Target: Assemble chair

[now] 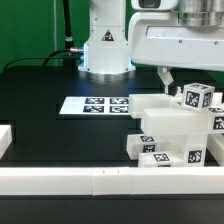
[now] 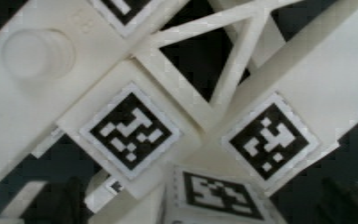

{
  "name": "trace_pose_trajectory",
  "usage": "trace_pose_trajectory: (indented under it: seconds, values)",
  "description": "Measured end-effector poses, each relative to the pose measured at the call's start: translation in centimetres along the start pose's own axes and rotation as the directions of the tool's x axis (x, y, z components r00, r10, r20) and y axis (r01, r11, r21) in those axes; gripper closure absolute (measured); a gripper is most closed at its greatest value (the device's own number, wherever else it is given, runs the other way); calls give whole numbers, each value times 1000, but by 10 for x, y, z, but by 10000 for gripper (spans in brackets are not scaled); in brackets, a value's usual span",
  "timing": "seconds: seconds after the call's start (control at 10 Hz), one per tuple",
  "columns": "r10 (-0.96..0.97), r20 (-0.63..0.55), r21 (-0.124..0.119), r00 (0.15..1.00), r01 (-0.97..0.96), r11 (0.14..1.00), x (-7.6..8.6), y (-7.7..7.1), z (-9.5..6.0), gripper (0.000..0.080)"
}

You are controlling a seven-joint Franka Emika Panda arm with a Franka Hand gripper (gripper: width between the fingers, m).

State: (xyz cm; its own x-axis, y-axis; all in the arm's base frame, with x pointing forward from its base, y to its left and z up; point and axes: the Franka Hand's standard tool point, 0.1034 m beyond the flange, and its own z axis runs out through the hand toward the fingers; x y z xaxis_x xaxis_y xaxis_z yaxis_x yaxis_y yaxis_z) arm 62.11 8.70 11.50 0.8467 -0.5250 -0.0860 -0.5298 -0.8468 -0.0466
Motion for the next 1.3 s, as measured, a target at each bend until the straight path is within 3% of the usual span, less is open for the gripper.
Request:
trace_pose_trajectory:
  seconds: [0.1,0.2,0.5,0.7,1.0,1.3]
  values:
    - [-89,0,-1,996,89,996,0,0,0,150]
    - [-262,-8,-28,965,262,965,2,3,0,150]
    - [-599,-38,-72,800,596,800,9,0,-2,150]
    - [-700,-30,-90,714,695,713,9,-1,-2,150]
    - [-829,-11,-101,560,824,558,11,1,-2,150]
    - [-834,-9,-101,552,829,550,11,1,-2,177]
